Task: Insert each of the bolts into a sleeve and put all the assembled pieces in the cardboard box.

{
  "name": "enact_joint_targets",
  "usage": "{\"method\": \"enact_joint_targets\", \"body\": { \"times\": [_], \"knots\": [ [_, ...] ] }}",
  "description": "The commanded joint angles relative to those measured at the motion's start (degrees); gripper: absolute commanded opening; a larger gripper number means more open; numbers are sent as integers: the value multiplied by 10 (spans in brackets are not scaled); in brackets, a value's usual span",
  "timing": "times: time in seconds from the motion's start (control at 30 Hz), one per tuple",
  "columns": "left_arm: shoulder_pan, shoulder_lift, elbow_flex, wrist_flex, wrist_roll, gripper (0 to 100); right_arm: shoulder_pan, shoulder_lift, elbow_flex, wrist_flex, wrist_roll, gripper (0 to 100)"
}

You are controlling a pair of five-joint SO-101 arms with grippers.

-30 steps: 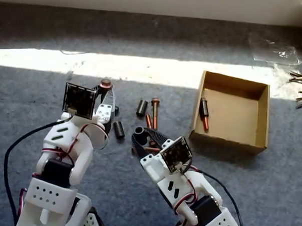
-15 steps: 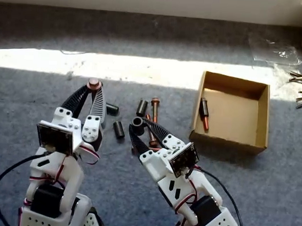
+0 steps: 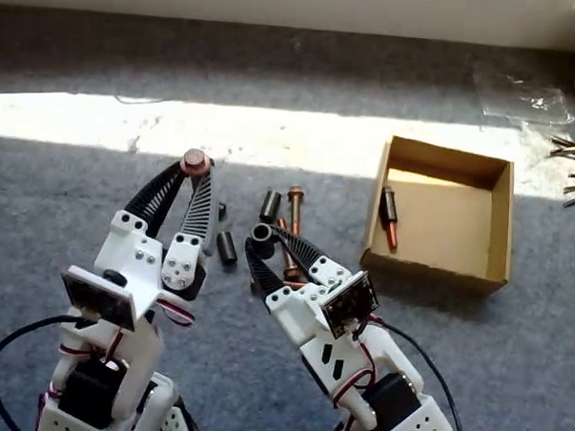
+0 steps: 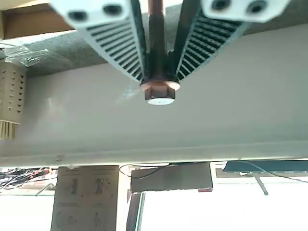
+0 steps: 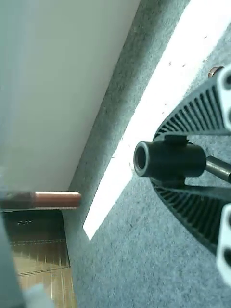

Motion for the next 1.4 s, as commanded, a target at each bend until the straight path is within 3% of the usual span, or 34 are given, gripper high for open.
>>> {"method": "enact_joint_targets", "body": {
  "times": [0.0,0.33,0.77,1.03,1.2,1.37],
  "knots": [
    [46,-8,-3,-51,-4,17,-7,-6,64,13,-2,5],
    [111,-8,32,-54,-2,17,-7,-4,64,14,-2,5],
    [116,-8,137,-235,0,16,-7,-1,64,14,-2,5],
    [112,-8,124,-234,2,6,-7,-1,64,15,-2,5],
    [94,-8,94,-190,86,6,-7,-6,64,29,-2,5],
    [73,-8,63,-134,121,6,-7,-6,64,29,-2,5]
  ]
}}
